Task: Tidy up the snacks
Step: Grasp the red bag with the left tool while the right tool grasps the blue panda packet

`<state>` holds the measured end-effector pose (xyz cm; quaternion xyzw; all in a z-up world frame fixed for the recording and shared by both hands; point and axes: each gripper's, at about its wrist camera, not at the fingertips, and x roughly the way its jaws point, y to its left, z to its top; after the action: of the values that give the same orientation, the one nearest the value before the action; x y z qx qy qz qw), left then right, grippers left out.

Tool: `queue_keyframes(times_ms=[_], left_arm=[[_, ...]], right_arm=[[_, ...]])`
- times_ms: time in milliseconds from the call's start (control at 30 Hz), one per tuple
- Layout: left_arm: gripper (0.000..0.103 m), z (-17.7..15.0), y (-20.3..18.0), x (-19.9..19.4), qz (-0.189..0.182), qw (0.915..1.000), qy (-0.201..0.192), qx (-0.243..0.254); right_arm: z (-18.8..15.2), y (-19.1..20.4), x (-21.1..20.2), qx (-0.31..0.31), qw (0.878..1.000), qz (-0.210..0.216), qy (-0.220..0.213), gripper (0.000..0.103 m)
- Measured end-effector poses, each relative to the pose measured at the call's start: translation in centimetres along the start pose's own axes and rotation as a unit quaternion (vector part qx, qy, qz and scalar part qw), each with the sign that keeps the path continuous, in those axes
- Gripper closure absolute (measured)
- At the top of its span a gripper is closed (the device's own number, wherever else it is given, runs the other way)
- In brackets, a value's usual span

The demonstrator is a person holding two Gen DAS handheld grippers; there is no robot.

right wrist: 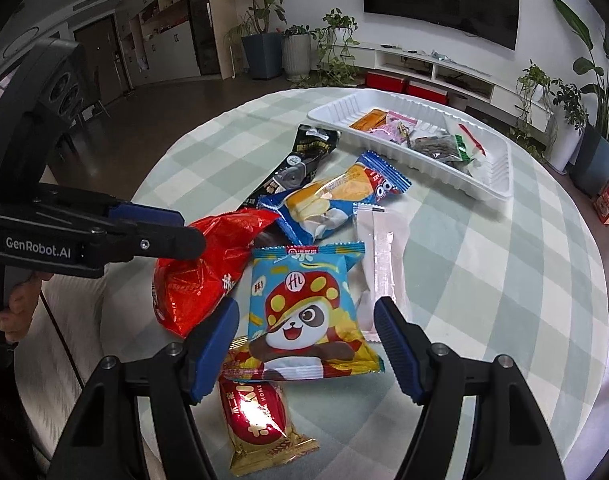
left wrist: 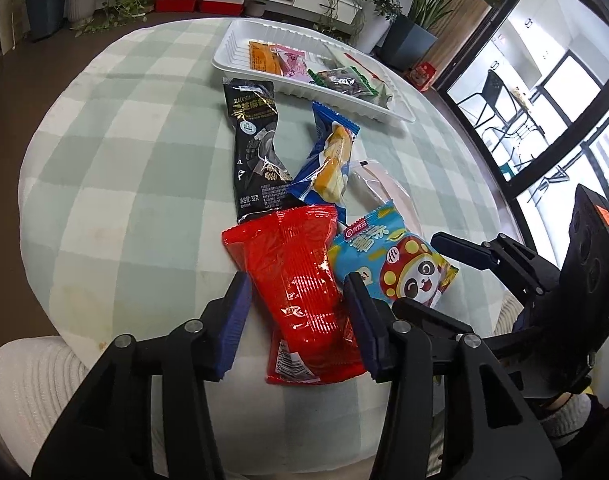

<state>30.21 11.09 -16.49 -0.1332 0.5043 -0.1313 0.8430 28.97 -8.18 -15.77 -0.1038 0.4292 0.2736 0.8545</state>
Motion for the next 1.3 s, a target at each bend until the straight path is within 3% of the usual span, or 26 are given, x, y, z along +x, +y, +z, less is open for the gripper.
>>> queue_keyframes(times_ms=[467,900,1100,1200,1267,1300], left_arm=[[0.041,-0.1,1.2,1.8,-0.032,0.9988,0.011,-0.035],[0.041,-0.2,1.3,3.0,-0.049,0.9981,0.014,-0.033],[0.043,-0.3,0.7,3.2,-0.040,0.9990,0.007,-0.015],[0.057,-0.3,0.6,3.4,-0.037,0.9992,0.006,-0.012],[0.072,-0.3,0.9,3.6,-0.062,0.9977,0.014,-0.022],[0.073,-0.4,1.1,3.7,-0.070,0.9970,0.015,-0.030]], right_arm=[[0.3,1.0,2.6,-0.034,0.999,-0.014,0.026,0.030],[0.0,0.6,3.9,-0.028,0.999,-0.008,0.037,0.035],[0.0,0.5,3.9,-0.025,0.999,-0.008,0.028,0.039],[-0.1,0.5,3.8,-0.025,0.999,-0.005,0.024,0.043],[-0.2,0.5,3.7,-0.023,1.000,-0.004,0.020,0.043],[-0.2,0.5,3.7,-0.022,1.000,-0.003,0.019,0.044]])
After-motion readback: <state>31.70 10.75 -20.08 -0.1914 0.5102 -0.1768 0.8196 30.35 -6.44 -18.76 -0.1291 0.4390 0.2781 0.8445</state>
